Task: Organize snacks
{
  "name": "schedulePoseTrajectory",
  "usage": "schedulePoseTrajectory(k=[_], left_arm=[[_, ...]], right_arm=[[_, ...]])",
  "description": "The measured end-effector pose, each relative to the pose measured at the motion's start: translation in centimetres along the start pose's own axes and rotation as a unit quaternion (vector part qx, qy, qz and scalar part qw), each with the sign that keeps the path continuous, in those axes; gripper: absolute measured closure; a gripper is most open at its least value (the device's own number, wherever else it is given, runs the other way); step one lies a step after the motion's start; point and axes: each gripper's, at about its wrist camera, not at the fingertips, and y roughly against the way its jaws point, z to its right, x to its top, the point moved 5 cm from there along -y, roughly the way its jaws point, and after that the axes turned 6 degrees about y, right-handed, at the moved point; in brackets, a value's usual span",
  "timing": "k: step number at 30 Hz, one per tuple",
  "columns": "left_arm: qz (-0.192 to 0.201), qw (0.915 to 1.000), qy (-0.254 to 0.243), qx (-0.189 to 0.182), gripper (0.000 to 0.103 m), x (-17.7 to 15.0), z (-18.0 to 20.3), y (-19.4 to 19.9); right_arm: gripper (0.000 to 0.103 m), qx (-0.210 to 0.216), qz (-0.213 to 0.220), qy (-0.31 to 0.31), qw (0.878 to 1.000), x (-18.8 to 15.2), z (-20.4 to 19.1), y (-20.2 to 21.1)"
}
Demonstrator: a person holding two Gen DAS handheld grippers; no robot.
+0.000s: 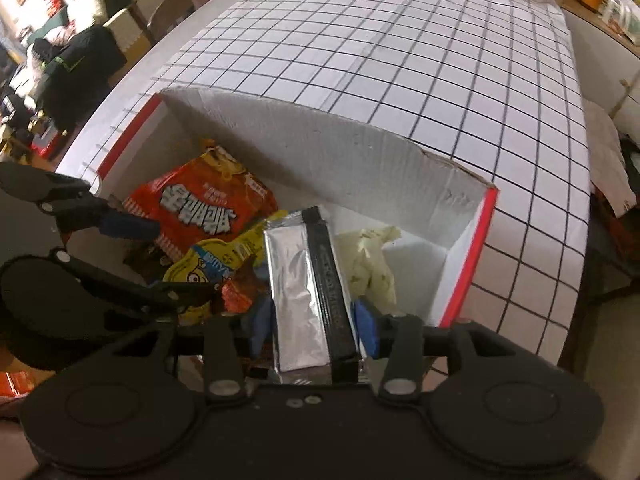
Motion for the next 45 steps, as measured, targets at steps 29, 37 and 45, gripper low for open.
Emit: schedulePoseTrajectory(k=[29, 37, 45], left_arm=[[0.177, 0.9824, -0.053, -0.029, 0.021, -2.3, -0.7, 10.5], [0.172, 0.9832, -0.045, -0.041, 0.019, -3.3, -1.3, 11.2], [0.158, 0.9859, -0.021, -0.050, 0.012, -4.2, -2.2, 11.2]], right_arm=[[0.017, -0.039, 0.174, -0.092, 0.980, -3.6, -4.5, 10.1], [0.001, -0.060, 0.238, -0.111, 0.963, -4.6, -5.4, 12.7], [0.000, -0.064, 0.259, -0.109, 0.958, -4.9, -7.0, 13.3]])
